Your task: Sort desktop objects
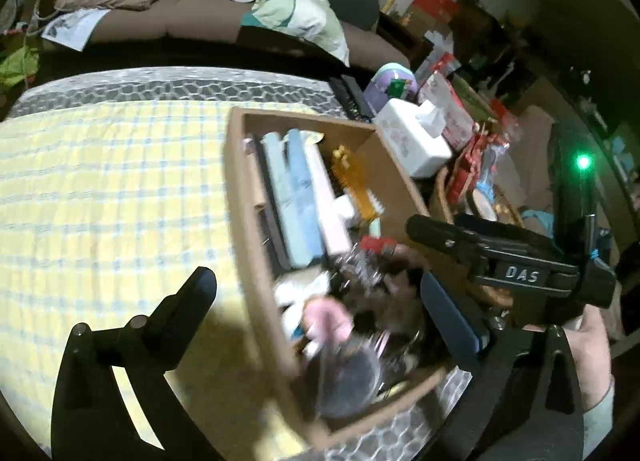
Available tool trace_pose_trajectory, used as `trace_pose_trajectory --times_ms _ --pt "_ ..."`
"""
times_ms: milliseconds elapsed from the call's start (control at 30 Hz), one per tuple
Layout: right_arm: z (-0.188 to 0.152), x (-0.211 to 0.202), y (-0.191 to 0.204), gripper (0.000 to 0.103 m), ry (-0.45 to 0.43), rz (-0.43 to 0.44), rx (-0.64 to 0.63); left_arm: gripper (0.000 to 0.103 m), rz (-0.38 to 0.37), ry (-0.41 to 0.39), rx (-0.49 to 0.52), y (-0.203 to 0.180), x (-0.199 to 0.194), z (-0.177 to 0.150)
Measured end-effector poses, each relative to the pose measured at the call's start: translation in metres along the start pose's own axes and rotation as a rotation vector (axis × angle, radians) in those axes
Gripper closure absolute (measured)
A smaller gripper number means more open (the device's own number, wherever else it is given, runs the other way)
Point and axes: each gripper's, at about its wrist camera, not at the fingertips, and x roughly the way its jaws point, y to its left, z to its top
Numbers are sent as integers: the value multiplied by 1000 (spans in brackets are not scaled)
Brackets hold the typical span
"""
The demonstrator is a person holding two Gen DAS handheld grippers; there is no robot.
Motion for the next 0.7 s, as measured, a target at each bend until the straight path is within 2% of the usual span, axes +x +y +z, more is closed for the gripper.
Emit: trace_pose_trajectory --times_ms 333,700 --pt "-57 -32 59 0 4 -12 -21 0 58 -26 36 19 -72 -53" --pt "-107 -36 158 0 -30 17 -86 0 184 -56 7 86 -123 -101"
